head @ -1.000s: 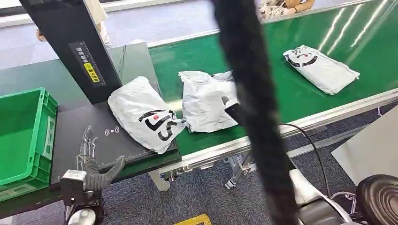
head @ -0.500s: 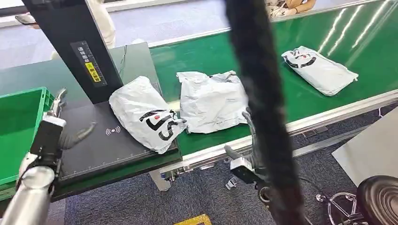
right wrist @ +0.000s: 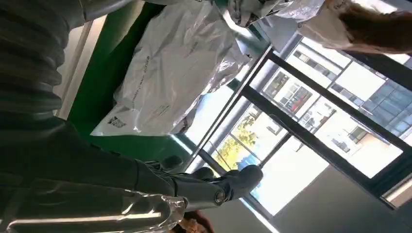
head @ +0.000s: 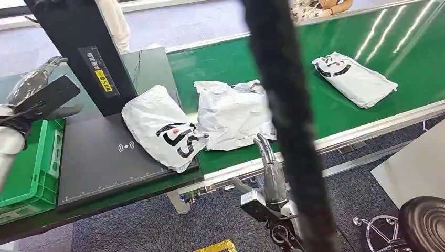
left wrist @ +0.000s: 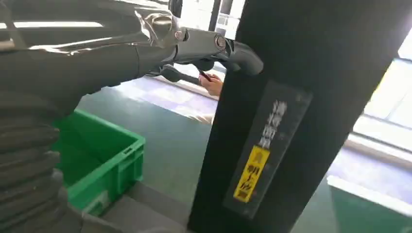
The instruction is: Moved the parcel from conveyor to table for the left to box.
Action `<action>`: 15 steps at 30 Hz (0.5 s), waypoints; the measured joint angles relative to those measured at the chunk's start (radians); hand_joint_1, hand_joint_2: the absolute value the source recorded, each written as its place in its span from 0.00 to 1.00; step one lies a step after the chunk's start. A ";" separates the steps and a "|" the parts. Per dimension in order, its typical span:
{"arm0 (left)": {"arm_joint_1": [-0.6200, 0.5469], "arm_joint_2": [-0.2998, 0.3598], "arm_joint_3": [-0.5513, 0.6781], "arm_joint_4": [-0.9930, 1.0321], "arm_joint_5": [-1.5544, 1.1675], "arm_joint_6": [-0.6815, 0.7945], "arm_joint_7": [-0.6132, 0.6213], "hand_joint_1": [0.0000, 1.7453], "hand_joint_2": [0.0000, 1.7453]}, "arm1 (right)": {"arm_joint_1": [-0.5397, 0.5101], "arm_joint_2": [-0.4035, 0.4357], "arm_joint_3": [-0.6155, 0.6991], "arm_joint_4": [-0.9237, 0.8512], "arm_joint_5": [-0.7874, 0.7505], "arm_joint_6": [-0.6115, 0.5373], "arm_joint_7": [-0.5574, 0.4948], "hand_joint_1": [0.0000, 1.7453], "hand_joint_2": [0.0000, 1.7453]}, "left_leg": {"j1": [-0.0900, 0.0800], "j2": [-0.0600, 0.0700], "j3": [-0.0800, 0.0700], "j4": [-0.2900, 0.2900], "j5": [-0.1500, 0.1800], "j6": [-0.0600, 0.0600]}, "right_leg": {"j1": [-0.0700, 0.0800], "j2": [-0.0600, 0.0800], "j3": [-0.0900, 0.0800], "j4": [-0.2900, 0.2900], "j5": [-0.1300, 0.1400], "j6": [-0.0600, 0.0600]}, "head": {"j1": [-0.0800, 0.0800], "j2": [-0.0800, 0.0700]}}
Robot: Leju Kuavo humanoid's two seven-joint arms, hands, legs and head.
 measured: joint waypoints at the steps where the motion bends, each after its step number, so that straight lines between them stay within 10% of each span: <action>1: -0.013 -0.006 -0.023 0.014 -0.028 -0.015 0.009 0.00 1.00 | -0.002 0.005 0.000 0.000 0.001 0.008 0.000 0.00 1.00 | 0.000 0.000 0.000 0.000 0.000 0.000 | 0.000 0.000 0.000 0.000 0.000 0.000 | 0.000 0.000; 15: -0.063 -0.109 -0.450 0.086 -0.440 0.146 0.041 0.00 1.00 | -0.018 0.064 -0.009 0.001 0.019 0.061 -0.015 0.00 1.00 | 0.000 0.000 0.000 0.000 0.000 0.000 | 0.000 0.000 0.000 0.000 0.000 0.000 | 0.000 0.000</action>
